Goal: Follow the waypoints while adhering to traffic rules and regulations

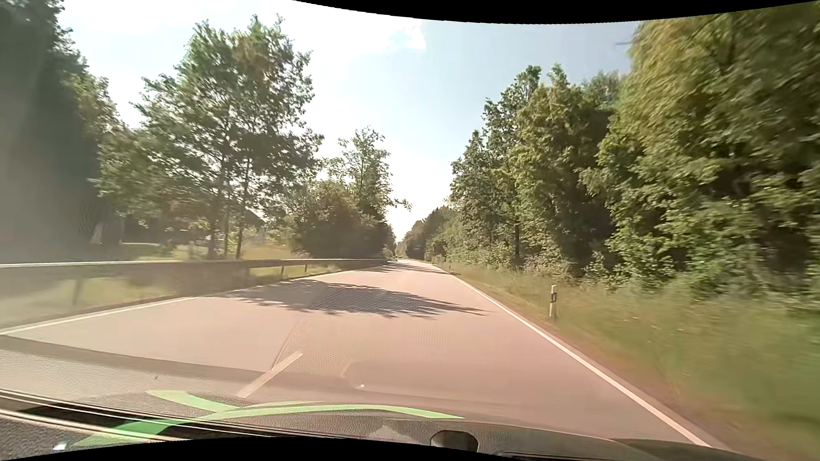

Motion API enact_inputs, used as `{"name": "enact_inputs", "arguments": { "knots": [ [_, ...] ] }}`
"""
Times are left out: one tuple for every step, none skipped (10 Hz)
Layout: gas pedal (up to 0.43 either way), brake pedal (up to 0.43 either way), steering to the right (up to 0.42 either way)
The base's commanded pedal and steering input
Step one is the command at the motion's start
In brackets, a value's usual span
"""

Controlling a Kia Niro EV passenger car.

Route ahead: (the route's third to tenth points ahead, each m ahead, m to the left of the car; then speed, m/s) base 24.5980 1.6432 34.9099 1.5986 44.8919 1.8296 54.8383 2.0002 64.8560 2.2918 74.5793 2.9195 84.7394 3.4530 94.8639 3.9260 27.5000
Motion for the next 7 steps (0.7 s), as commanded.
{"name": "enact_inputs", "arguments": {
  "knots": [
    [0.28, 0.0, -0.003],
    [0.28, 0.0, -0.003],
    [0.28, 0.0, -0.003],
    [0.287, 0.0, -0.003],
    [0.287, 0.0, -0.003],
    [0.287, 0.0, -0.003],
    [0.287, 0.0, -0.003]
  ]
}}
